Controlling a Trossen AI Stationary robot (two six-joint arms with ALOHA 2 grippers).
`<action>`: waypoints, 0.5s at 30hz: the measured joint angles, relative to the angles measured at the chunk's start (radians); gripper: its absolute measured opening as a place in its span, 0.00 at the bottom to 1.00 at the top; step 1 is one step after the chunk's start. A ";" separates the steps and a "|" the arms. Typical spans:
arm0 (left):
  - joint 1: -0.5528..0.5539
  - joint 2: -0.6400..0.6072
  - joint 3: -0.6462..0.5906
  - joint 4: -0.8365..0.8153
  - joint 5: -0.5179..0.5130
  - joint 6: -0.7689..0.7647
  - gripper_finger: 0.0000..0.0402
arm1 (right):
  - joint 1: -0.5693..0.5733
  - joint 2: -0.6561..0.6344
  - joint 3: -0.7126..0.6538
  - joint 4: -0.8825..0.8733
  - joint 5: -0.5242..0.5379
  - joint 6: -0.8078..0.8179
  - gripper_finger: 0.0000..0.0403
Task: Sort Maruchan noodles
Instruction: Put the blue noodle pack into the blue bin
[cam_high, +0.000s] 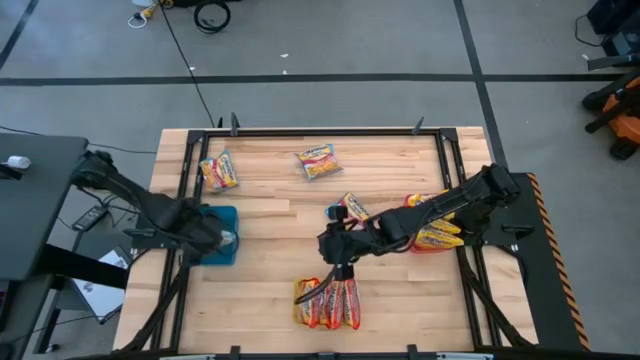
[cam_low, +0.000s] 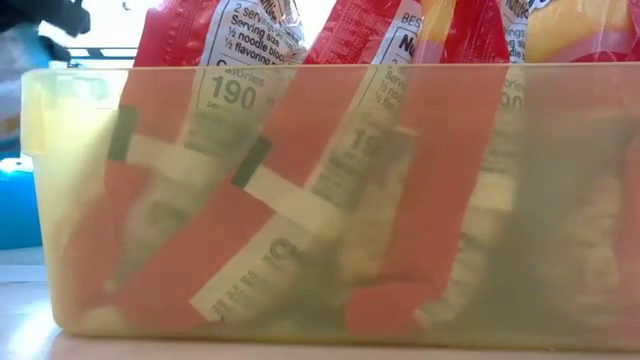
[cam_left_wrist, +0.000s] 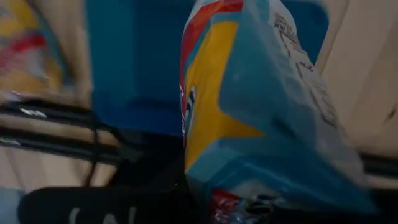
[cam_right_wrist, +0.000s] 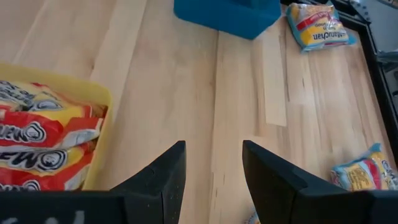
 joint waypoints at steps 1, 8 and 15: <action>0.000 0.016 -0.017 0.009 0.019 0.000 0.19 | -0.001 0.000 0.000 0.004 -0.004 0.000 0.40; 0.000 0.104 -0.074 0.042 0.109 0.001 0.19 | -0.001 0.000 0.000 0.019 -0.014 -0.007 0.40; -0.001 0.147 -0.074 0.162 0.205 0.010 0.19 | 0.001 0.000 0.000 0.038 -0.020 -0.006 0.40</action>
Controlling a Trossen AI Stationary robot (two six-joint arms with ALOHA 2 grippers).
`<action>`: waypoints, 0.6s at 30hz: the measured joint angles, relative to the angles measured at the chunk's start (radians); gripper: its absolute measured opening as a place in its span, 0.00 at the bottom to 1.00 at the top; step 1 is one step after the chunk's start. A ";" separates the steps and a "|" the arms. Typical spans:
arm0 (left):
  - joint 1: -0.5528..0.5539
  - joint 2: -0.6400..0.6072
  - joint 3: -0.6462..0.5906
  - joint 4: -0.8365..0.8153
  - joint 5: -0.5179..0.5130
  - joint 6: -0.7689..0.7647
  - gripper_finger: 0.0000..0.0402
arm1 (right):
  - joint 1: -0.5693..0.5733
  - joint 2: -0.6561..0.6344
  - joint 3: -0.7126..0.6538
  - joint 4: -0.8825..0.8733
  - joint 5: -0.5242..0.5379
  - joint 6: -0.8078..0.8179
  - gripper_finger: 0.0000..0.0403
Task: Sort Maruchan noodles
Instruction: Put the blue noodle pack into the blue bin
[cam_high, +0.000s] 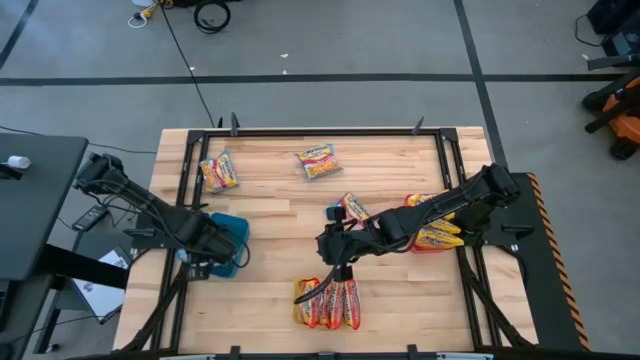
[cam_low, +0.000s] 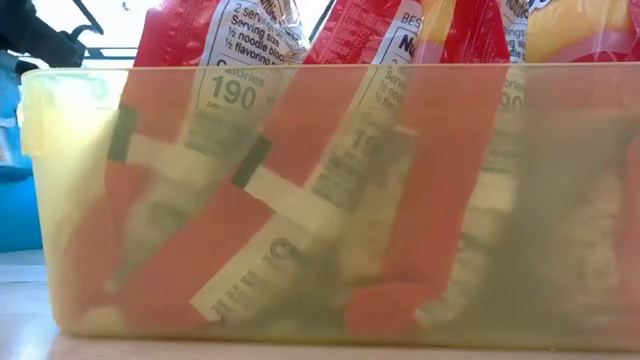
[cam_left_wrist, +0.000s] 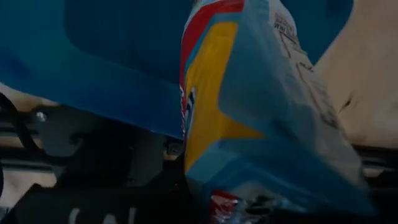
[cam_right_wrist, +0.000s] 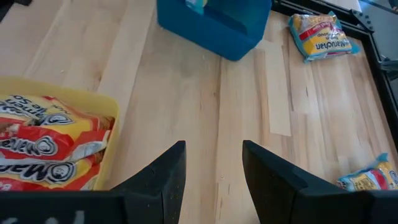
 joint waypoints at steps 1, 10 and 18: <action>-0.003 0.009 0.000 -0.003 0.004 0.001 0.19 | 0.001 0.000 0.000 0.001 -0.003 0.003 0.40; -0.012 0.123 0.000 0.092 -0.038 0.190 0.19 | 0.019 0.000 0.000 0.001 -0.004 0.024 0.40; -0.012 0.192 0.000 0.093 -0.067 0.215 0.23 | -0.011 0.000 -0.100 0.158 0.033 0.086 0.40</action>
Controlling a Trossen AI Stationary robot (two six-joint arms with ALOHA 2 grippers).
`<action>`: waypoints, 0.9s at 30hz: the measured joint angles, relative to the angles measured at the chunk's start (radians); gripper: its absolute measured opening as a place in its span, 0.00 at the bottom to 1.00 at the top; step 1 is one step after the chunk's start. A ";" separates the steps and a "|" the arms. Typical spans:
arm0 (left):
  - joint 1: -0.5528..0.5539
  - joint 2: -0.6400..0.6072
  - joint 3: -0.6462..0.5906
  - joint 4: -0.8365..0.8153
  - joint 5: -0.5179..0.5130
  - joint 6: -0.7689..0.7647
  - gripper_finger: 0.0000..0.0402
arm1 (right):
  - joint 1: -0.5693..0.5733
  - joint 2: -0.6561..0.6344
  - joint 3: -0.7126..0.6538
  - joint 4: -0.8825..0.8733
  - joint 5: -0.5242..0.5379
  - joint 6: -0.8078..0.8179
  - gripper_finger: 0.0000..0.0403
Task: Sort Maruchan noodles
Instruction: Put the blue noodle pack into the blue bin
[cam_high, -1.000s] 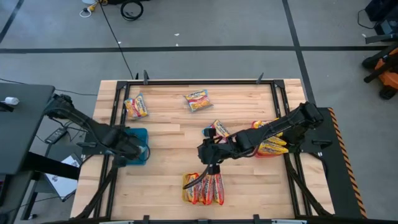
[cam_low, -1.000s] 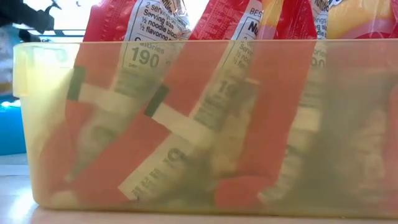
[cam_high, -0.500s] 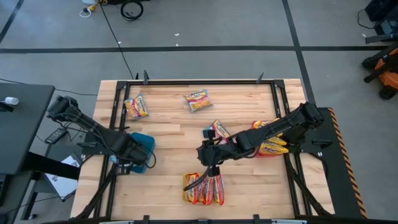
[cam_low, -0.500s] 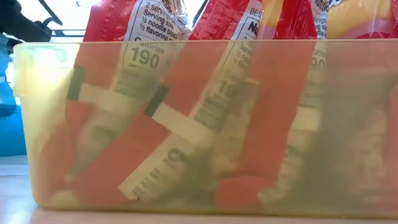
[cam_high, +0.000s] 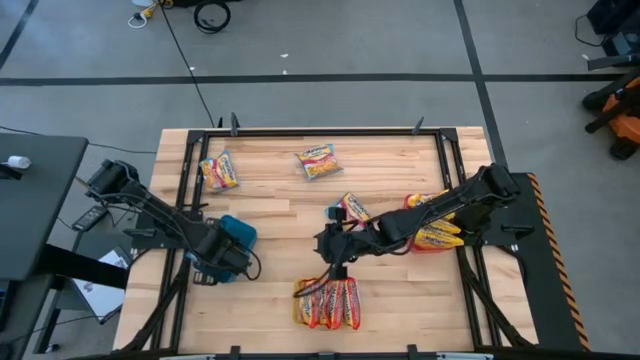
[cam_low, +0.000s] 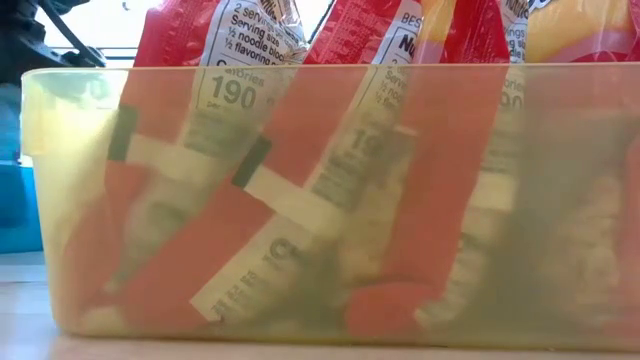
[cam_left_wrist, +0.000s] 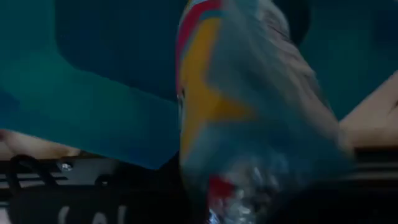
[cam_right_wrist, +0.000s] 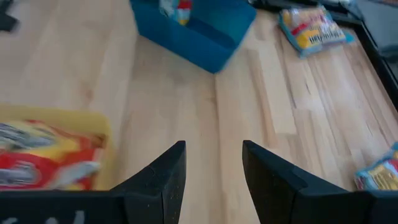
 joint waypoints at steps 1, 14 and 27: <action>0.000 -0.001 0.000 0.003 -0.001 -0.018 0.25 | -0.006 0.000 -0.010 0.001 0.000 -0.001 0.40; 0.002 -0.001 0.031 -0.058 0.137 0.013 0.53 | -0.071 0.021 -0.013 0.090 -0.010 -0.030 0.40; 0.035 -0.002 0.098 -0.004 0.005 0.008 0.53 | -0.132 0.405 0.268 0.360 -0.106 -0.250 0.42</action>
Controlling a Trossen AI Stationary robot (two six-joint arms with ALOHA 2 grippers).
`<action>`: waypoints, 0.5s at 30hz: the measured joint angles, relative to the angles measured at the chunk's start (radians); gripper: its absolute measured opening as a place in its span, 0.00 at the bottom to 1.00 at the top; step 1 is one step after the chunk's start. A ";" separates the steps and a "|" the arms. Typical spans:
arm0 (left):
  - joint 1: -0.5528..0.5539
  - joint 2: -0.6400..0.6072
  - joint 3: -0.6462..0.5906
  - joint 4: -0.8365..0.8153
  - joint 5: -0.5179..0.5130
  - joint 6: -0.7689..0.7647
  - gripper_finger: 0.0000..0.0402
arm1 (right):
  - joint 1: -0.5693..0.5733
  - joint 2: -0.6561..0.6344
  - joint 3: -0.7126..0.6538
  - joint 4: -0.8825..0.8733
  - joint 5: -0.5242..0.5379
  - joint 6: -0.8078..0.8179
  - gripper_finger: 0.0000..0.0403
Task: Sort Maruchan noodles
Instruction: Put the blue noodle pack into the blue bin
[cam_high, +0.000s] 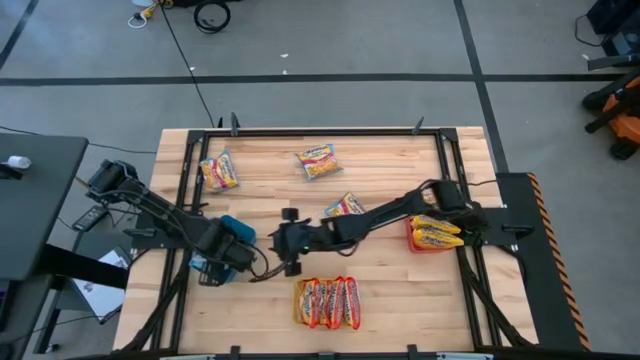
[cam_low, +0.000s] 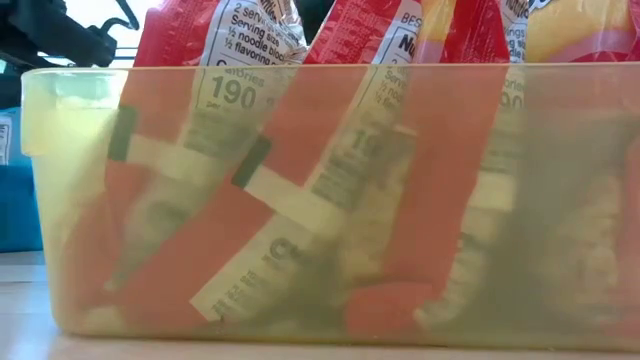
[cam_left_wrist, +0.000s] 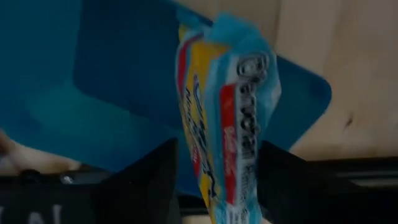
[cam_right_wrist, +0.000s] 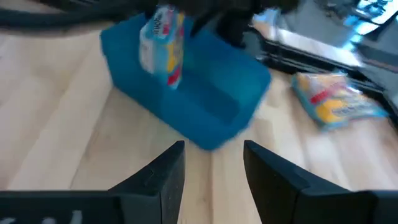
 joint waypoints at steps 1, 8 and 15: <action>-0.004 0.000 0.000 0.016 -0.007 0.000 0.53 | -0.009 0.022 0.024 -0.019 -0.024 -0.012 0.43; -0.066 -0.003 0.000 0.121 -0.013 0.034 0.51 | -0.076 0.180 0.150 0.014 -0.167 0.090 0.52; -0.097 -0.003 0.000 0.122 -0.031 0.031 0.42 | -0.096 0.313 0.169 0.178 -0.135 0.238 0.55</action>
